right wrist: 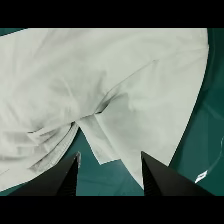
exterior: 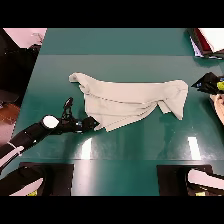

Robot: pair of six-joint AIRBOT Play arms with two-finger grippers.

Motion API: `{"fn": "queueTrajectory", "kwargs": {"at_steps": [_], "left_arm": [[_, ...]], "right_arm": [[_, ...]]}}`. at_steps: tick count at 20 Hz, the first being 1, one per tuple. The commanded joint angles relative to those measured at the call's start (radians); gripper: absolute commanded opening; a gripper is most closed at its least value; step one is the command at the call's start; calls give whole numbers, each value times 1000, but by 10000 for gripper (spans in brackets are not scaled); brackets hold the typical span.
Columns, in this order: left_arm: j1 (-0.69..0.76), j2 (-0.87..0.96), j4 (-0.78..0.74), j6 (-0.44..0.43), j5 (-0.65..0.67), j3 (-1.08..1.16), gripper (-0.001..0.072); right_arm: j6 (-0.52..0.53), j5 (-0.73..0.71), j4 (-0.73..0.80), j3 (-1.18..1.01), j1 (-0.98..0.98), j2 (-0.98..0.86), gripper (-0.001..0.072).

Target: Fold the shirts.

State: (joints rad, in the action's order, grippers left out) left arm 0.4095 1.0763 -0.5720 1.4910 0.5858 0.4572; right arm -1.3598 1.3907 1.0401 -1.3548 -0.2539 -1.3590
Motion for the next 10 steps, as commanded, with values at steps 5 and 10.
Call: {"fn": "queueTrajectory", "kwargs": {"at_steps": [5,10], "left_arm": [[79,85,75,-16,-9,16,474],[76,56,41,-55,27,80,23]], "right_arm": [[-1,20,0,0,0,1,434],[-1,27,0,0,0,1,434]]}}
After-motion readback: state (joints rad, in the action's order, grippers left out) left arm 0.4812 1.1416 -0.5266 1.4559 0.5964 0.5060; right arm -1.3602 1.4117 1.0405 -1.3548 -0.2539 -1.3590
